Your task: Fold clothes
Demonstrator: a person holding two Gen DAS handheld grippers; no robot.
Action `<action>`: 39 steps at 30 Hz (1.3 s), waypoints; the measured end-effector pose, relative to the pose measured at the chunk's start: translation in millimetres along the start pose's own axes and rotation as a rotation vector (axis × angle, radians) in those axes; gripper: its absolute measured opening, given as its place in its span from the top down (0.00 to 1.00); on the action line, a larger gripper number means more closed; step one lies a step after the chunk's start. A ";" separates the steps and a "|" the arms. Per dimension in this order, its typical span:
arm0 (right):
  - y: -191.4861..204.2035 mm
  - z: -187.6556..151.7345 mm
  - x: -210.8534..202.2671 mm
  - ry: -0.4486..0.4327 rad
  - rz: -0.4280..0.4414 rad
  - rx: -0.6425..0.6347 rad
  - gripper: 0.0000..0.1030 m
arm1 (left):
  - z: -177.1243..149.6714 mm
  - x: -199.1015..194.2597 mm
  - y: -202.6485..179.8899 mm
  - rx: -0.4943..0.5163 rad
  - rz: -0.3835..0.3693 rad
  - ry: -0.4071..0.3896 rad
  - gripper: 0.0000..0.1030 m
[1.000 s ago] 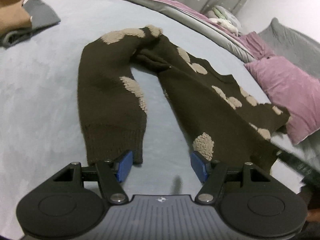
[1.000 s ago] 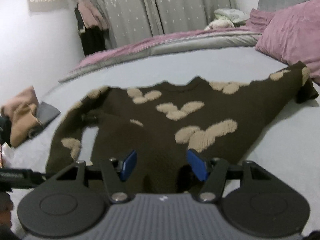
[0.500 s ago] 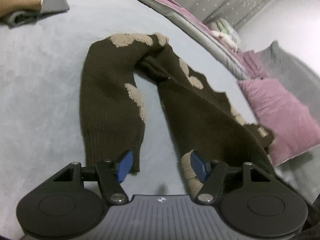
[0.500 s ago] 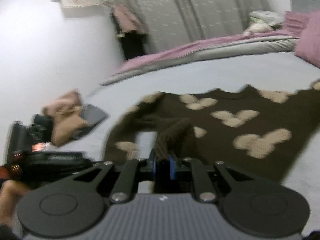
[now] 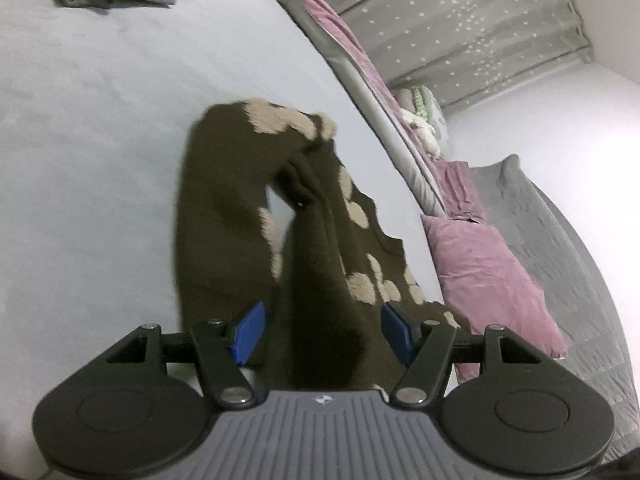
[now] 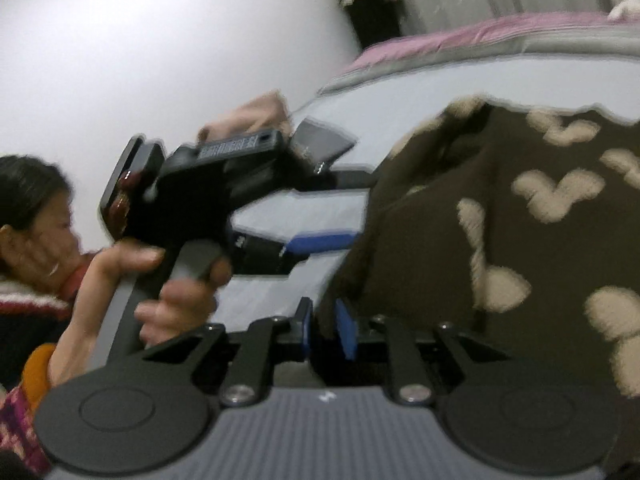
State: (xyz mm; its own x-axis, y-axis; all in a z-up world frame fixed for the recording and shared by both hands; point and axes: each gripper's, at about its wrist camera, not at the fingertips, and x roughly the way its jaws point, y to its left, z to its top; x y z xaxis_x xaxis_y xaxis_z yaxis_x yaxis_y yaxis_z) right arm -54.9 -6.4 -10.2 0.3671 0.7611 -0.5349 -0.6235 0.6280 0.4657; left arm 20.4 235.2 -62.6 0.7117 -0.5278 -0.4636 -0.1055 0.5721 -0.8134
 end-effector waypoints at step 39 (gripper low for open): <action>-156.5 -48.9 -132.2 -0.056 -0.480 0.259 0.48 | -43.6 37.5 -12.3 0.238 0.252 0.243 0.87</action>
State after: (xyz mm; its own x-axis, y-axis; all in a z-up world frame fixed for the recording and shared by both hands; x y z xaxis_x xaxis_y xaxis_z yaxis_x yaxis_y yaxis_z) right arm -39.7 -213.2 -46.8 0.6095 0.3819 -0.6947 -0.1889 0.9211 0.3405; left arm 18.1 181.0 -85.2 0.4967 -0.4695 -0.7300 -0.0716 0.8160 -0.5736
